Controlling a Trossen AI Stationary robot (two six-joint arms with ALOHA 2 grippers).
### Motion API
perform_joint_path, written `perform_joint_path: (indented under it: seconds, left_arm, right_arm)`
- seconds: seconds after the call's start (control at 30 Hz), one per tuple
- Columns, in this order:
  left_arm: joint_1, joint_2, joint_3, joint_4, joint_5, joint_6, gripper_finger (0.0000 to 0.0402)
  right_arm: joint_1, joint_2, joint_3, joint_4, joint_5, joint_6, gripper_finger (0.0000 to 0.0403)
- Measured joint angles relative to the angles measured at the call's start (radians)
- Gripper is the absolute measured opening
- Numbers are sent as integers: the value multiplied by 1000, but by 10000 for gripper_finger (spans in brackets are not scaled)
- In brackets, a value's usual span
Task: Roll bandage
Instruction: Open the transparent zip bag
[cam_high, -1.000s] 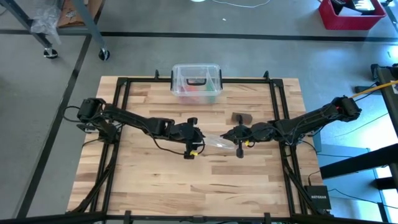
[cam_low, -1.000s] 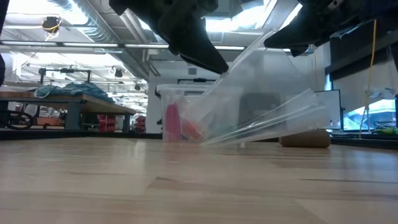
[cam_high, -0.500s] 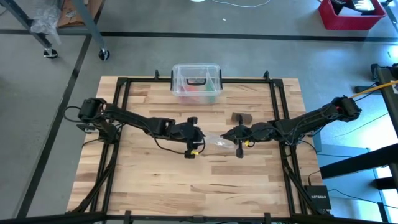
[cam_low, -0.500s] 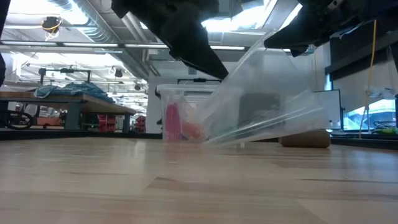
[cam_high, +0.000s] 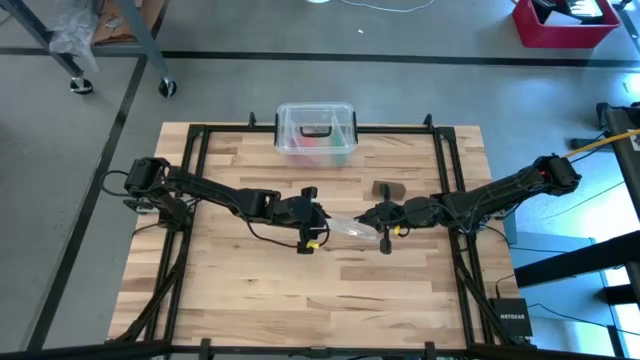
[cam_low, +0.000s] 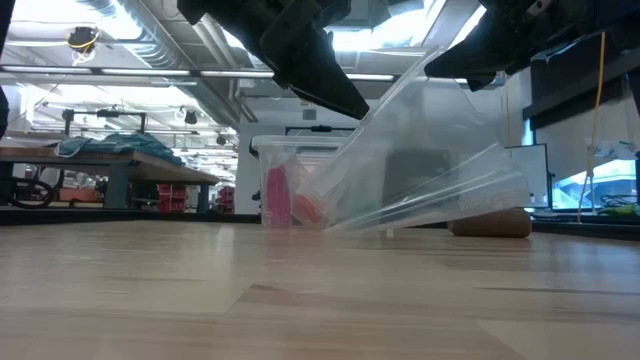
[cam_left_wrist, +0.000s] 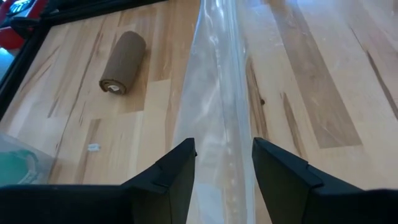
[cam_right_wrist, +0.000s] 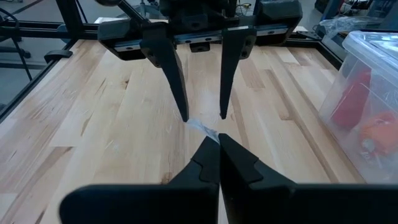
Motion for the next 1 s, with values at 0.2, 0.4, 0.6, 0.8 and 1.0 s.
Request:
perform_joint_path:
  seconds: [0.2,0.4,0.6,0.8,1.0]
  left_arm:
    - [-1,0,0,0,32,-5,153]
    - [8,0,0,2,-4,6,153]
    - [7,0,0,1,12,3,153]
    - [-4,0,0,5,55,18,153]
    - [6,0,0,30,18,21,153]
  right_arm:
    - [0,0,0,1,0,0,2]
    - [0,0,0,1,0,0,2]
    - [0,0,0,1,0,0,2]
    - [0,0,0,1,0,0,2]
    - [0,0,0,5,0,0,2]
